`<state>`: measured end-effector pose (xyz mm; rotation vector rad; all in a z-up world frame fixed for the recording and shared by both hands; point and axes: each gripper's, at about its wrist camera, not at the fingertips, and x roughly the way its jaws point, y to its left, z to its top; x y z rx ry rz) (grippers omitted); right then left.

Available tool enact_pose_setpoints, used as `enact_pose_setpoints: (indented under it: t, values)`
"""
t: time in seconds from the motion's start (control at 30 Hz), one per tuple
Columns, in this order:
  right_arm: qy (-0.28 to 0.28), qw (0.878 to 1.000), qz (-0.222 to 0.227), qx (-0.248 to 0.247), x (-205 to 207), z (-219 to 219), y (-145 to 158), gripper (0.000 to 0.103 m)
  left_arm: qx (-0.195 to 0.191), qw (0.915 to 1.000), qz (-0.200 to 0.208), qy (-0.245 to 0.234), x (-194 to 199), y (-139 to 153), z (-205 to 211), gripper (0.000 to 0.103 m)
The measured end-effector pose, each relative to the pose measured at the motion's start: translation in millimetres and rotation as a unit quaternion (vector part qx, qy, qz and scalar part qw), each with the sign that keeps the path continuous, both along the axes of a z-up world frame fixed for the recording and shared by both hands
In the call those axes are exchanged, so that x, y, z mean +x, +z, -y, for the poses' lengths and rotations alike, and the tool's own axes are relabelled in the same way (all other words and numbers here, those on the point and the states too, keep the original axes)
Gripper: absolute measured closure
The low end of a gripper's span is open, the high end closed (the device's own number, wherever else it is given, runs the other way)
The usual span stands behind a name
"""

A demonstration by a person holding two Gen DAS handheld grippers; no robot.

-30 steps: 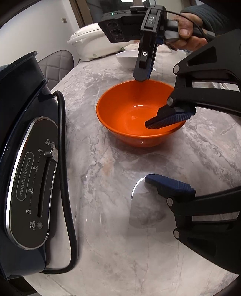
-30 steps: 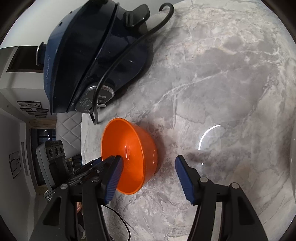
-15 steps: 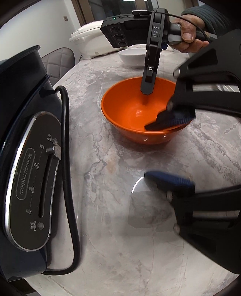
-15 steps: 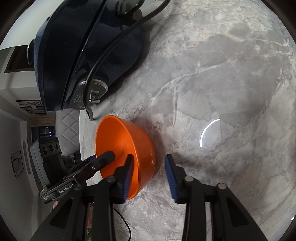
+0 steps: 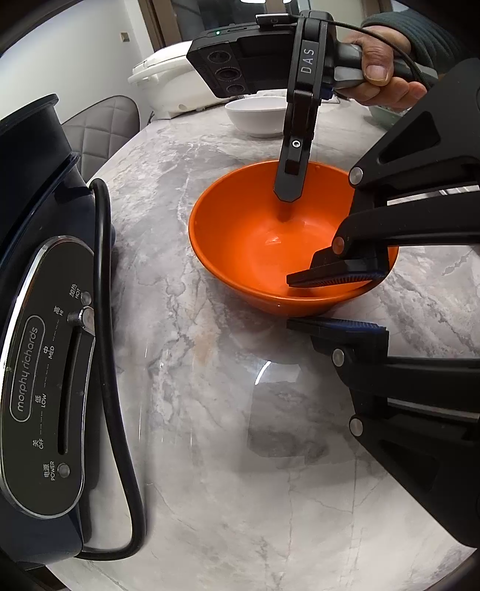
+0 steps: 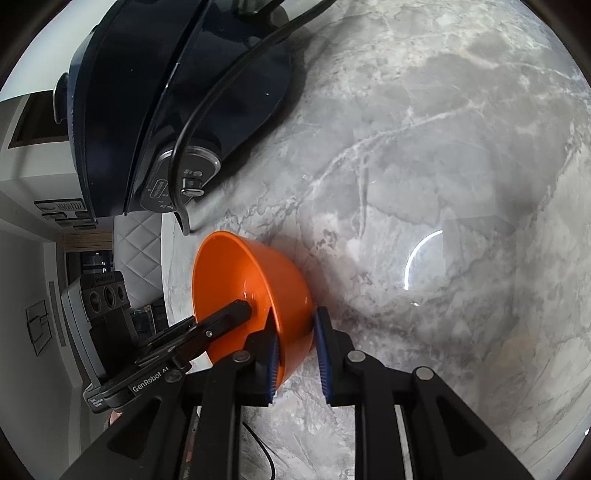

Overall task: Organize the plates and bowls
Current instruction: 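Close both grippers on the orange bowl rim and lift it, then carry the orange bowl over the patterned bowl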

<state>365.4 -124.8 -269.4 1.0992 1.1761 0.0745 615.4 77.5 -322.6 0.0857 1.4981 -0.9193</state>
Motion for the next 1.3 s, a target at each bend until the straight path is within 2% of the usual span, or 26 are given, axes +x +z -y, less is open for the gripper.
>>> enact_pose_setpoints:
  t: [0.33, 0.67, 0.97, 1.3]
  values:
    - [-0.010, 1.000, 0.005, -0.004, -13, 5, 13, 0.083, -0.005, 0.9999, 0.005, -0.015, -8, 17, 6, 0.088]
    - [-0.050, 0.998, 0.025, -0.016, -53, 23, 37, 0.083, -0.014, 0.9979, 0.025, -0.057, -44, 50, 34, 0.088]
    - [-0.106, 0.993, 0.041, -0.025, -116, 47, 54, 0.083, -0.022, 0.9931, 0.040, -0.108, -99, 78, 76, 0.088]
    - [-0.170, 0.984, 0.049, -0.035, -208, 80, 65, 0.083, -0.032, 0.9829, 0.046, -0.175, -189, 101, 131, 0.088]
